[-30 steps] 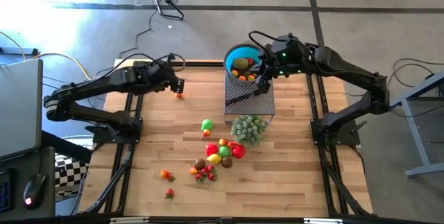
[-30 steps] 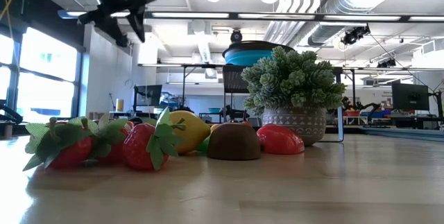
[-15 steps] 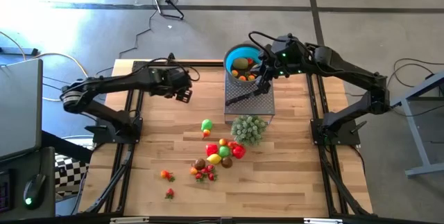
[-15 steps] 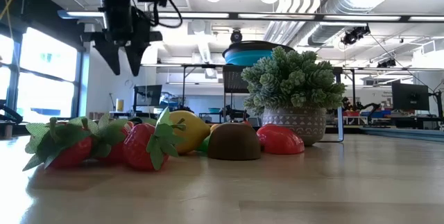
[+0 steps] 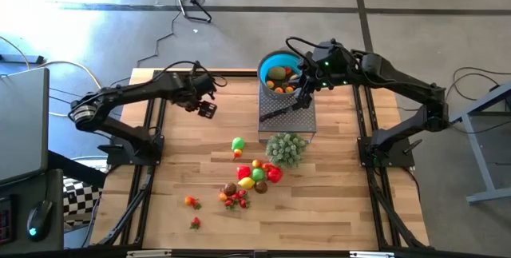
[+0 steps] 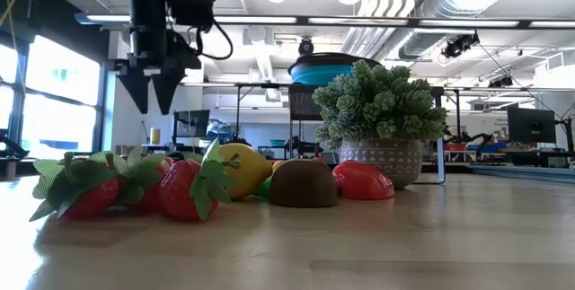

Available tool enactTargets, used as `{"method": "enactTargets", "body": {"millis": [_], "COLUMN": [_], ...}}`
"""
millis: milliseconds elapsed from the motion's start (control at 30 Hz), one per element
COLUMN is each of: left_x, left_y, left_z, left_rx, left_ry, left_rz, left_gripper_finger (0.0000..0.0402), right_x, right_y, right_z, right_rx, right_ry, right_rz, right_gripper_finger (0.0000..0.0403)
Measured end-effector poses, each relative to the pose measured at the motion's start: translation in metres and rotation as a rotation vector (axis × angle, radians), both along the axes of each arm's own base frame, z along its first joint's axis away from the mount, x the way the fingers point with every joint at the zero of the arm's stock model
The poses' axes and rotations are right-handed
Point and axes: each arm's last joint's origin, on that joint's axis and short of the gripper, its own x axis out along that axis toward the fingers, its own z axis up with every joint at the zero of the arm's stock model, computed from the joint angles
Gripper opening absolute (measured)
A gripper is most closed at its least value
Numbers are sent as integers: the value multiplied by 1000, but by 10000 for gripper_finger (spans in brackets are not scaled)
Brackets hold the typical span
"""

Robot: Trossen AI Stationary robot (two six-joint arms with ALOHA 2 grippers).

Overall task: Pick & Place Fruit
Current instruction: Put the orange pear into the blue strainer bowl

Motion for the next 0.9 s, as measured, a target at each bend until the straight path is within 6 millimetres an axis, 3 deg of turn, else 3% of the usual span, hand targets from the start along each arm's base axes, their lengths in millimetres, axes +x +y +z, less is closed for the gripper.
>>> {"method": "enactTargets", "body": {"millis": [200,400,700,900], "left_x": [-17,-37,-79,-94], "left_y": [-6,-17,-40,-49], "left_z": [4,21,63,73], "left_rx": [-7,45,236,302], "left_ry": [-7,-7,-258,-312], "left_rz": [-81,-143,-139,-247], "left_gripper_finger": [184,141,81,48], "right_x": [0,0,0,0], "right_y": [0,0,0,0], "right_z": [0,0,0,0], "right_rx": [0,10,29,21], "right_ry": [0,-6,-15,-12], "right_rz": [0,-10,-26,-19], "right_gripper_finger": [2,2,2,2]}}
